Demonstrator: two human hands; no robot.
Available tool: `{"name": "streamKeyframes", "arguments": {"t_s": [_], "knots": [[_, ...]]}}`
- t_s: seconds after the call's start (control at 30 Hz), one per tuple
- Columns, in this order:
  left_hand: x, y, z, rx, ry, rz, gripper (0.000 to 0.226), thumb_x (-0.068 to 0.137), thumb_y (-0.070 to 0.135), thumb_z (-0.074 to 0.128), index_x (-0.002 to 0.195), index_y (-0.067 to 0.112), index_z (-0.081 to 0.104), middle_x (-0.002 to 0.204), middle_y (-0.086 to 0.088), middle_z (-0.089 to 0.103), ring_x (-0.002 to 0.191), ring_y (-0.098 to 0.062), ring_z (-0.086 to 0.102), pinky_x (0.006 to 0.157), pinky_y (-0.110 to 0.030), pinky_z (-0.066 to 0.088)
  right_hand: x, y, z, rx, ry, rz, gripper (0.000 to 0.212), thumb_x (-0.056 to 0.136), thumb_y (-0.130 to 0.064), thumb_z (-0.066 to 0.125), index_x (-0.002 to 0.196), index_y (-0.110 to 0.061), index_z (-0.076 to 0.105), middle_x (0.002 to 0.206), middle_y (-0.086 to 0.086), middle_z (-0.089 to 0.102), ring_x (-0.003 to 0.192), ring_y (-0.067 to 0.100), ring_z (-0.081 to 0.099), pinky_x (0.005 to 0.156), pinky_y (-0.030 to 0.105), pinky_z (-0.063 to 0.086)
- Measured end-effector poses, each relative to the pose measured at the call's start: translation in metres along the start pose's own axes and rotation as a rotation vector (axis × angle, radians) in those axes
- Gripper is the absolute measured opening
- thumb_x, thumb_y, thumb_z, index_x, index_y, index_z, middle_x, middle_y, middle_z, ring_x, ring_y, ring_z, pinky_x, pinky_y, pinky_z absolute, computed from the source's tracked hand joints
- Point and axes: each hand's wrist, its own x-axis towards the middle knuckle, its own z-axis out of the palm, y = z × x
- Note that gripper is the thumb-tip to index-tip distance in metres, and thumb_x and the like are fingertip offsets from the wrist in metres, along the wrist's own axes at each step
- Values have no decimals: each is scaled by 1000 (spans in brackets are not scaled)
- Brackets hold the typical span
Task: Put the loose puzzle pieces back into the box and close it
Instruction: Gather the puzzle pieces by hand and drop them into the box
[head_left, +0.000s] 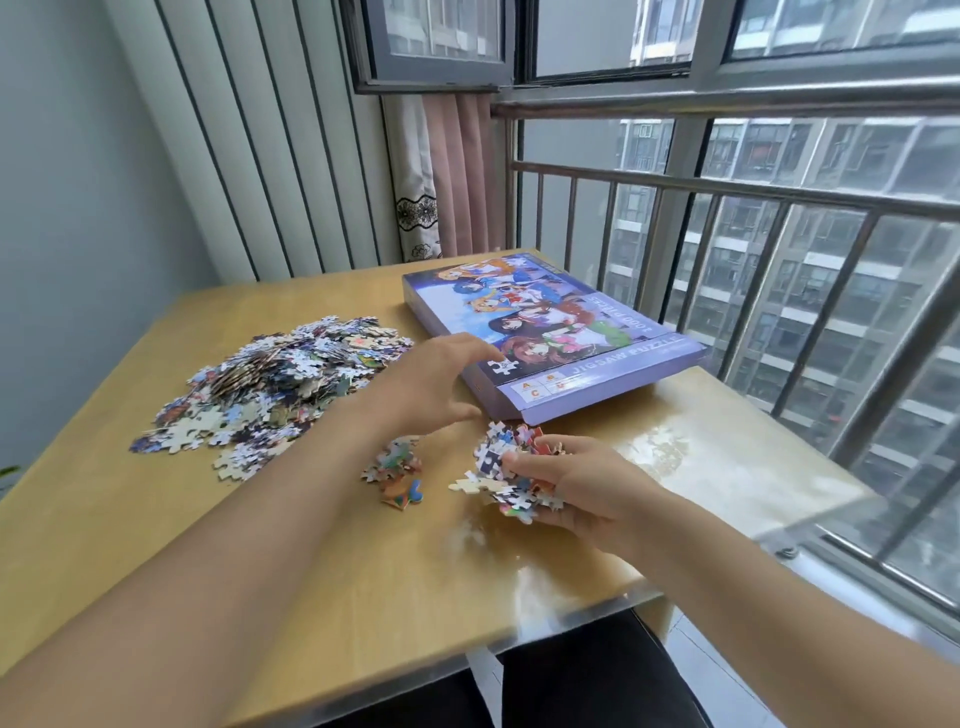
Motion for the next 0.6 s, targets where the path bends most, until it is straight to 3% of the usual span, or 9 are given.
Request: {"name": "streamKeyframes", "arguments": {"t_s": [0.1, 0.17, 0.23, 0.3, 0.33, 0.4, 0.5, 0.6], "knots": [[9, 13, 22, 14, 58, 32, 67, 76, 21, 80, 137, 32, 56, 139, 7, 57, 127, -17, 52, 106, -41, 45, -7, -2, -18, 29, 42, 1, 23, 85, -8, 78, 104, 2, 70, 90, 13, 74, 74, 22, 71, 68, 36, 62], [19, 24, 36, 22, 153, 77, 51, 80, 19, 69, 130, 29, 64, 132, 6, 64, 123, -18, 56, 102, -44, 47, -8, -4, -29, 34, 55, -5, 27, 84, -10, 79, 106, 1, 70, 95, 15, 75, 77, 24, 72, 69, 35, 61], [26, 27, 43, -75, 274, 36, 25, 90, 26, 63, 113, 20, 74, 113, 1, 73, 106, -24, 65, 86, -41, 52, -7, -6, -34, 37, 55, -1, 27, 84, -10, 79, 107, 2, 70, 101, 18, 75, 81, 25, 73, 70, 35, 61], [32, 27, 41, -198, 365, -68, 31, 97, 39, 60, 104, 14, 76, 99, -5, 76, 91, -28, 67, 72, -38, 52, -6, -8, -36, 53, 47, 2, 26, 85, -9, 78, 107, 2, 70, 105, 20, 75, 84, 26, 73, 72, 34, 61], [34, 27, 37, -258, 399, -113, 35, 96, 43, 61, 106, 14, 77, 99, -5, 76, 91, -27, 68, 73, -38, 54, -3, -11, -37, 66, 37, 5, 24, 86, -8, 77, 106, 2, 70, 105, 20, 75, 86, 26, 73, 73, 34, 61], [37, 27, 25, -414, 473, -169, 31, 94, 37, 67, 111, 13, 77, 100, 1, 75, 95, -20, 68, 78, -29, 54, 4, -21, -37, 102, 26, 2, 16, 87, -5, 74, 101, 1, 70, 103, 20, 75, 86, 26, 73, 74, 35, 62], [40, 27, 3, -539, 501, -198, 20, 93, 26, 70, 107, 13, 76, 85, 19, 68, 76, 3, 61, 67, -6, 41, 16, -51, -38, 163, 42, -49, 15, 90, -3, 71, 103, 2, 68, 102, 20, 74, 80, 24, 72, 77, 38, 63], [39, 23, -14, -627, 494, -209, 22, 94, 30, 69, 108, 15, 76, 89, 16, 71, 83, 0, 64, 74, -15, 46, 24, -89, -39, 193, 79, -76, 26, 91, -4, 70, 114, 5, 63, 108, 18, 71, 84, 23, 72, 70, 33, 64]]}}
